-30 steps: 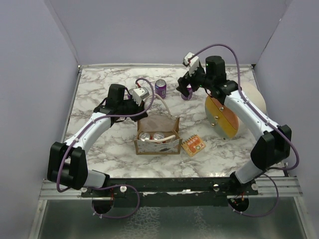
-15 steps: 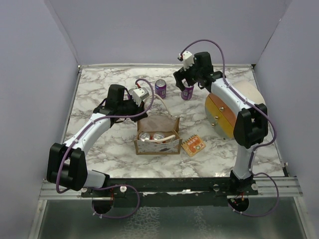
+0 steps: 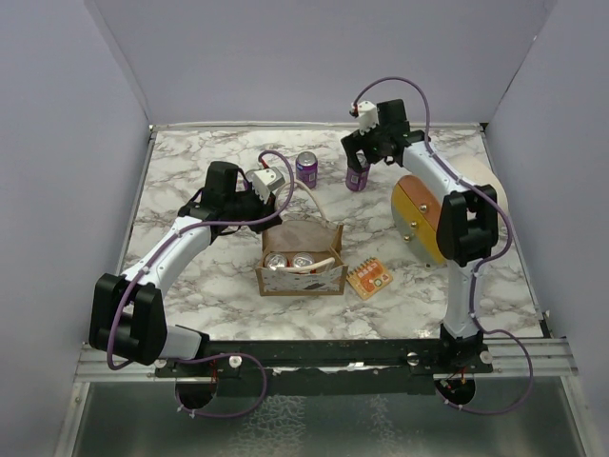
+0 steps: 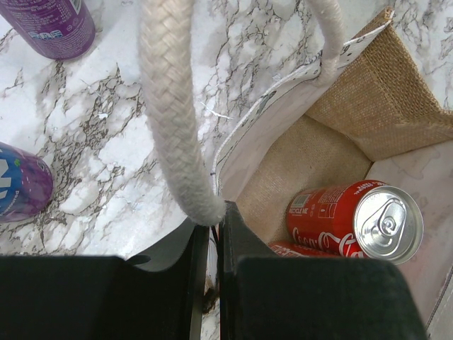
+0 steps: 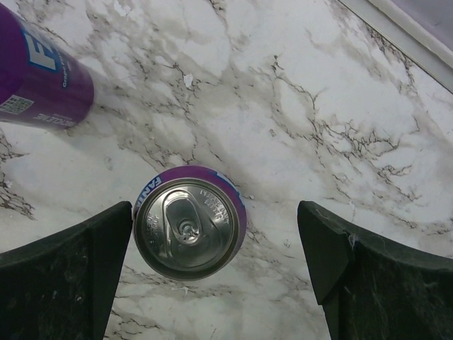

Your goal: Place the beverage into the canvas bag

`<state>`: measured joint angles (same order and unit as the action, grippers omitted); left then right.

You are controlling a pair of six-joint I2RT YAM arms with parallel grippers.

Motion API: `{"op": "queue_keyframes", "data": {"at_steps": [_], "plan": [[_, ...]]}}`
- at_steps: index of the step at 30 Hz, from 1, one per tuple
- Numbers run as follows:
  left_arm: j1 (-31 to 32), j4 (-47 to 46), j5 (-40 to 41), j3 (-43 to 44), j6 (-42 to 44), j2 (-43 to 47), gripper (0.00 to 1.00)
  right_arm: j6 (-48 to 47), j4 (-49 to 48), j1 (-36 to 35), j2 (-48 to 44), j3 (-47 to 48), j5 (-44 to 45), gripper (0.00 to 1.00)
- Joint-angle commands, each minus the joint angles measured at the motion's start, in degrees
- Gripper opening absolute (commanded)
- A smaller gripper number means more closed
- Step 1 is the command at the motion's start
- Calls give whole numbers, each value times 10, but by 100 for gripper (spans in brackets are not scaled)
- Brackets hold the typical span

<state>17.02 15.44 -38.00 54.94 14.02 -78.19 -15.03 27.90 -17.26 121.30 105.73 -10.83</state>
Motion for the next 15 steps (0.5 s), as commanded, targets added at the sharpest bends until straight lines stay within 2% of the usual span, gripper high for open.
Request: {"op": "queue_keyframes", "data": {"at_steps": [1,10,15], "plan": [[3,-7,-6,-5,5,16,8,5,25,4,22,25,-10,100],[4,-9,-6,-6,3,16,8,7,50,8,46,36,-42,95],[3,-11,-5,-11,4,20,8,9,58,9,51,45,-53,82]]}}
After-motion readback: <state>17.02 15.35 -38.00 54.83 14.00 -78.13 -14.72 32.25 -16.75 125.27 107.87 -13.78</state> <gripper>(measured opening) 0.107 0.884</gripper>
